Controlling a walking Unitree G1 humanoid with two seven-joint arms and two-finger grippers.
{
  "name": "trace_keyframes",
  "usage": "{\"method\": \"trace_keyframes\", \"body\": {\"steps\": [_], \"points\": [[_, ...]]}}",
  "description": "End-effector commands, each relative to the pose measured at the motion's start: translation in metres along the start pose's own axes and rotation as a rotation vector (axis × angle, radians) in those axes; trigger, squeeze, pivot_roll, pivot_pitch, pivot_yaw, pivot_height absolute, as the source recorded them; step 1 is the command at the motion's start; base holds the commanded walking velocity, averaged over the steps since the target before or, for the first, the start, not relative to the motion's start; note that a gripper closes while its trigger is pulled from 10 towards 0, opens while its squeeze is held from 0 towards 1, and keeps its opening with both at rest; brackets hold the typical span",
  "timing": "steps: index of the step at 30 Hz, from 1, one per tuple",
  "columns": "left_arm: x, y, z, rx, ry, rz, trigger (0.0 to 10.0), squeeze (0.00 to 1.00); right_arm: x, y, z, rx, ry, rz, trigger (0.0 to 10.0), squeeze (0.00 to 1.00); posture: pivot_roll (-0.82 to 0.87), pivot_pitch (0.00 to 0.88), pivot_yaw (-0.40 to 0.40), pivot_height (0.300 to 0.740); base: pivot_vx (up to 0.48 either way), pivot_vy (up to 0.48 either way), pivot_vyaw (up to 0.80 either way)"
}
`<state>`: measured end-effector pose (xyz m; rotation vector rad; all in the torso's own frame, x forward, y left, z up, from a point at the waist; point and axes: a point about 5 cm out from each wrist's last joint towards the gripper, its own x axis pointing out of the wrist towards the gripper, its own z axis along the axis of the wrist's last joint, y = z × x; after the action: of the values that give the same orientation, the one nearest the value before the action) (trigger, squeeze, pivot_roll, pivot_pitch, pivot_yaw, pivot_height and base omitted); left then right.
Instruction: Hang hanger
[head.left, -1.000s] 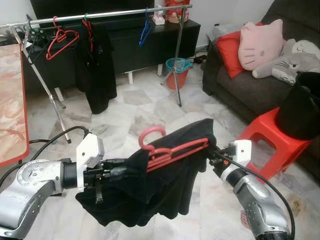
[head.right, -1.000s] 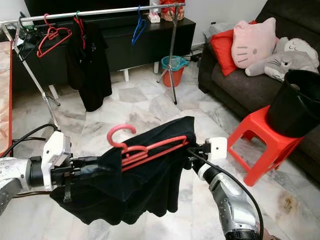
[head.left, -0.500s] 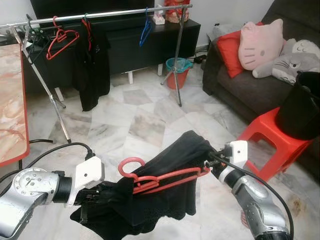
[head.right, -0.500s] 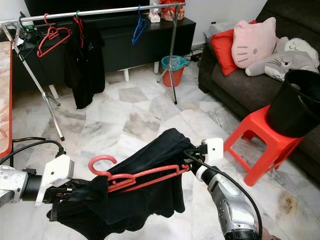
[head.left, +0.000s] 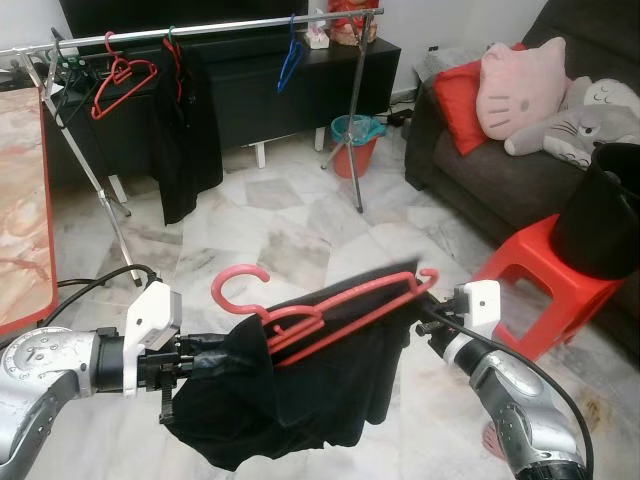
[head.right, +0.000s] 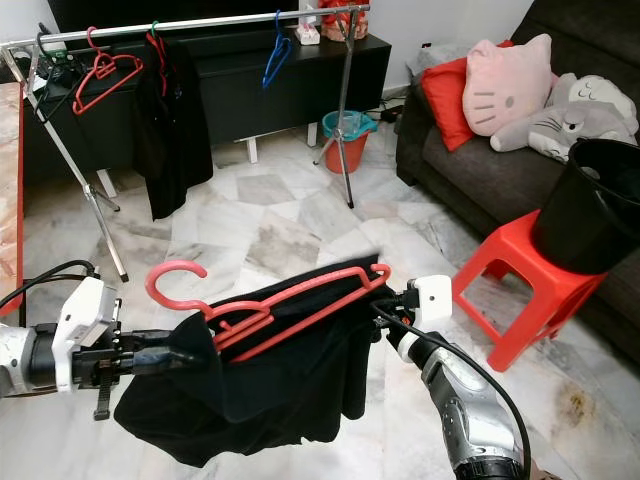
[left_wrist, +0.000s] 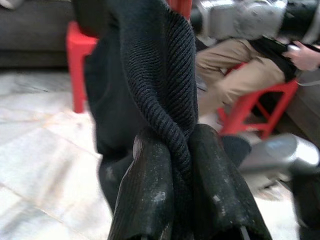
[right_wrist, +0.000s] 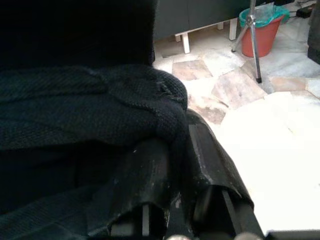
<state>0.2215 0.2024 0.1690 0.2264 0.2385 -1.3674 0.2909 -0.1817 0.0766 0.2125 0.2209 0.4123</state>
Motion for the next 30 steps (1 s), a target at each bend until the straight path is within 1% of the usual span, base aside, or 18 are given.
{"method": "trace_keyframes", "body": {"steps": [1, 3, 6, 8, 9, 10, 11, 12, 15, 16, 19, 22, 23, 25, 27, 29, 30], "points": [[-0.001, -0.005, 0.003, 0.032, 0.025, -0.052, 10.0, 0.00, -0.003, -0.011, 0.009, -0.018, -0.026, -0.041, 0.0, 0.00, 0.04, 0.052, -0.077, 0.740, 0.000, 0.000, 0.00], [0.000, -0.004, 0.003, 0.032, 0.022, -0.042, 10.0, 0.00, -0.002, -0.012, 0.010, -0.021, -0.028, -0.041, 0.0, 0.00, 0.04, 0.052, -0.078, 0.740, 0.000, 0.000, 0.00], [0.001, 0.002, 0.006, 0.043, -0.027, 0.009, 10.0, 0.00, -0.002, -0.012, 0.010, -0.021, -0.028, -0.038, 0.0, 0.00, 0.04, 0.050, -0.078, 0.740, 0.000, 0.000, 0.00], [0.005, 0.008, 0.009, 0.058, -0.081, 0.068, 10.0, 0.00, -0.001, -0.010, 0.007, -0.018, -0.021, -0.037, 0.0, 0.00, 0.04, 0.050, -0.078, 0.740, 0.000, 0.000, 0.00], [0.008, 0.015, 0.012, 0.066, -0.134, 0.133, 10.0, 0.00, 0.000, -0.009, 0.004, -0.023, -0.006, -0.035, 2.4, 0.00, 0.04, 0.051, -0.079, 0.740, 0.000, 0.000, 0.00], [0.010, 0.019, 0.014, 0.071, -0.164, 0.177, 10.0, 0.00, -0.001, -0.009, 0.001, -0.035, 0.010, -0.040, 7.3, 0.00, 0.04, 0.051, -0.079, 0.740, 0.000, 0.000, 0.00], [0.011, 0.020, 0.015, 0.076, -0.174, 0.191, 10.0, 0.00, -0.001, -0.010, 0.000, -0.040, 0.016, -0.044, 7.3, 0.00, 0.04, 0.051, -0.079, 0.740, 0.000, 0.000, 0.00], [0.013, 0.023, 0.016, 0.074, -0.187, 0.215, 10.0, 0.00, -0.002, -0.012, -0.004, -0.035, 0.034, -0.060, 10.0, 0.00, 0.04, 0.050, -0.079, 0.740, 0.000, 0.000, 0.00], [0.018, 0.021, 0.014, 0.065, -0.180, 0.206, 10.0, 0.00, -0.004, -0.018, -0.010, -0.039, 0.071, -0.088, 10.0, 0.01, 0.04, 0.050, -0.079, 0.740, 0.000, 0.000, 0.00], [0.021, 0.020, 0.011, 0.059, -0.175, 0.200, 10.0, 0.00, -0.005, -0.019, -0.013, -0.034, 0.084, -0.093, 10.0, 1.00, 0.04, 0.050, -0.078, 0.740, 0.000, 0.000, 0.00], [0.024, 0.022, 0.010, 0.059, -0.171, 0.224, 10.0, 0.00, -0.008, -0.020, -0.020, -0.053, 0.121, -0.094, 10.0, 1.00, 0.03, 0.051, -0.076, 0.740, 0.000, 0.000, 0.00], [0.026, 0.028, 0.009, 0.065, -0.166, 0.269, 10.0, 0.00, -0.011, -0.022, -0.030, -0.084, 0.190, -0.094, 10.0, 1.00, 0.04, 0.051, -0.073, 0.740, 0.000, 0.000, 0.00], [0.026, 0.028, 0.009, 0.065, -0.166, 0.269, 10.0, 0.00, -0.011, -0.022, -0.030, -0.084, 0.190, -0.094, 10.0, 1.00, 0.04, 0.051, -0.073, 0.740, 0.000, 0.000, 0.00], [0.028, 0.032, 0.008, 0.077, -0.146, 0.307, 10.0, 0.00, -0.015, -0.026, -0.041, -0.120, 0.283, -0.106, 10.0, 1.00, 0.03, 0.051, -0.071, 0.740, 0.000, 0.000, 0.00], [0.028, 0.034, 0.004, 0.083, -0.118, 0.324, 10.0, 0.00, -0.017, -0.025, -0.042, -0.098, 0.286, -0.077, 10.0, 1.00, 0.03, 0.051, -0.066, 0.740, 0.000, 0.000, 0.00], [0.028, 0.035, 0.002, 0.088, -0.106, 0.342, 10.0, 0.00, -0.018, -0.024, -0.043, -0.099, 0.302, -0.064, 10.0, 1.00, 0.03, 0.050, -0.065, 0.740, 0.000, 0.000, 0.00], [0.028, 0.036, 0.002, 0.083, -0.113, 0.351, 10.0, 0.00, -0.020, -0.024, -0.043, -0.114, 0.315, -0.044, 10.0, 1.00, 0.03, 0.050, -0.065, 0.740, 0.000, 0.000, 0.00]]}}
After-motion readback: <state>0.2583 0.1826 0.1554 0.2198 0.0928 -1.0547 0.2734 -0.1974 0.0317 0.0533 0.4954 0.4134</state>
